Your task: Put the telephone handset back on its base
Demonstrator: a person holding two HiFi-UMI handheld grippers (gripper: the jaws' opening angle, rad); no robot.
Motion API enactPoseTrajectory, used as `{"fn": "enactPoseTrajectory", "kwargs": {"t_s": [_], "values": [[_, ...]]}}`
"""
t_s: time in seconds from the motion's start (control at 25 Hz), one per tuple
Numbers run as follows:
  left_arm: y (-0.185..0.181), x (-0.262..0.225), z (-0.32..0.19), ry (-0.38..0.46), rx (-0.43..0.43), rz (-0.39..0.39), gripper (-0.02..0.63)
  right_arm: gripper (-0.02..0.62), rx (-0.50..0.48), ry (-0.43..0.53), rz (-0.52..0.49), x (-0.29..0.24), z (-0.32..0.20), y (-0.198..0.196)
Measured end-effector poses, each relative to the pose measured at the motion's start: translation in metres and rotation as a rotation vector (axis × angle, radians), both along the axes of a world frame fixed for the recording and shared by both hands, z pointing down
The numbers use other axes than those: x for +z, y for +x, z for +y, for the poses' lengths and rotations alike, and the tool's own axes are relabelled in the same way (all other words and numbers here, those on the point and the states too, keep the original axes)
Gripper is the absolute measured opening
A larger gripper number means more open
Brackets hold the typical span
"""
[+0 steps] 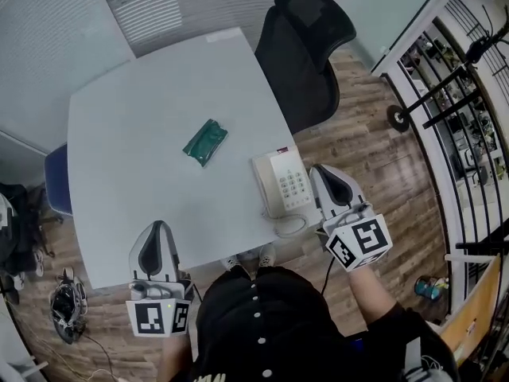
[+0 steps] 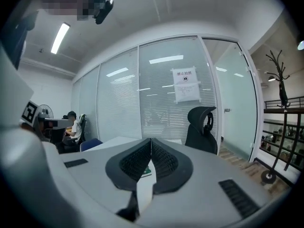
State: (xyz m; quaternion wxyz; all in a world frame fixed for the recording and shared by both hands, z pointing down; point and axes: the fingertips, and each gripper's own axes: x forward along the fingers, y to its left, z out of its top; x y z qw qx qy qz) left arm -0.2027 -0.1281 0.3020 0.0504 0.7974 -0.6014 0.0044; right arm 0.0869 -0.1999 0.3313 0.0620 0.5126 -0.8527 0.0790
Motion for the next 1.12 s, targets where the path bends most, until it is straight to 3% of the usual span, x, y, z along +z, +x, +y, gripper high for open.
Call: {"fn": "enactPoseTrajectory", "kwargs": {"t_s": [0.44,0.72,1.12], "values": [[-0.030,-0.039,-0.016,0.097,-0.061,-0.003,0.015,0.029,0.025,0.122,-0.068,-0.051,0.000,0.013],[-0.043,-0.049,-0.019,0.133,-0.081,-0.018,0.015,0.029,0.052,0.209,-0.041,-0.067,0.002,0.020],[-0.045,-0.051,-0.024,0.145,-0.066,-0.033,0.015,0.029,0.113,0.239,-0.029,-0.070,-0.005,0.036]]}}
